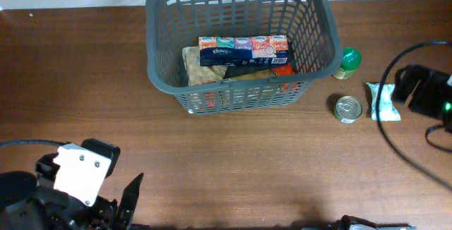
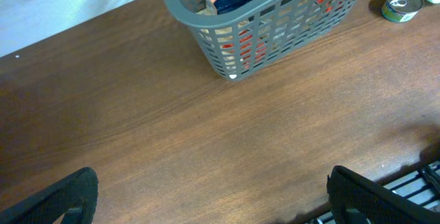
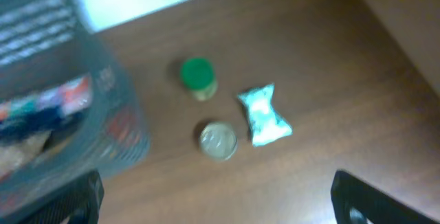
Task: Pack container
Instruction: 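Move the right gripper down onto the white-green wrapped packet and grasp it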
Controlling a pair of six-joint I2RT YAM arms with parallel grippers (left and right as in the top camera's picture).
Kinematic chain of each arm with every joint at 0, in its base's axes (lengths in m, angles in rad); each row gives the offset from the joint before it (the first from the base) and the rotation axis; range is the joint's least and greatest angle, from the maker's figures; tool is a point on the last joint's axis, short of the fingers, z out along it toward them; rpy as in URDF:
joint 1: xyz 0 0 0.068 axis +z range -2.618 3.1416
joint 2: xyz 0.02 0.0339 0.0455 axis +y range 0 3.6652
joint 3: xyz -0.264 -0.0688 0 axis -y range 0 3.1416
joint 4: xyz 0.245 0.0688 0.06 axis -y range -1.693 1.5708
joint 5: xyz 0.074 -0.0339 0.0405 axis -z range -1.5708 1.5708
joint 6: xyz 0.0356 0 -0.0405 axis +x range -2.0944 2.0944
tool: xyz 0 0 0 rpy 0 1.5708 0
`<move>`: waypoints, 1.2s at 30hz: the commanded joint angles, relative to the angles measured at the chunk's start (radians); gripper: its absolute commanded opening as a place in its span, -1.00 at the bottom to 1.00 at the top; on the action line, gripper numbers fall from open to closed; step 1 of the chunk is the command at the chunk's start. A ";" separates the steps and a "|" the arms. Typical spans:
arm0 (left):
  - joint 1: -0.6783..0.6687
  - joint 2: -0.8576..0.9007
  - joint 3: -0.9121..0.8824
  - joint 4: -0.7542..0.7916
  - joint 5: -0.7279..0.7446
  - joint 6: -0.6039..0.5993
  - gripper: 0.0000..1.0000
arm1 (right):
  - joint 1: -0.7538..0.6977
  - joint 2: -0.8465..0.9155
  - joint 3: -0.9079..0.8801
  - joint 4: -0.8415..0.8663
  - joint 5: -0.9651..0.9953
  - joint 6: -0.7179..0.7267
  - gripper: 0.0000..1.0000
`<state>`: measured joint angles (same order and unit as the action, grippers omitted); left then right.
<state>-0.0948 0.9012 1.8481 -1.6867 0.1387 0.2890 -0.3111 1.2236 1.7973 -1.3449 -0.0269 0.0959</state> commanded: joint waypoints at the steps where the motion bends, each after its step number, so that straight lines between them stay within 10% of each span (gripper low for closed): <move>1: 0.006 0.003 0.009 0.000 -0.007 0.012 0.98 | -0.099 0.047 -0.185 0.117 -0.043 -0.018 0.98; 14: 0.006 0.003 0.009 0.000 -0.007 0.012 0.98 | -0.156 0.339 -0.539 0.608 -0.041 -0.172 0.99; 36: 0.006 0.003 0.009 0.000 -0.007 0.012 0.98 | -0.155 0.704 -0.539 0.728 0.013 -0.302 0.83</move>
<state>-0.0948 0.9012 1.8481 -1.6867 0.1379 0.2890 -0.4625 1.9011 1.2594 -0.6334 -0.0383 -0.1867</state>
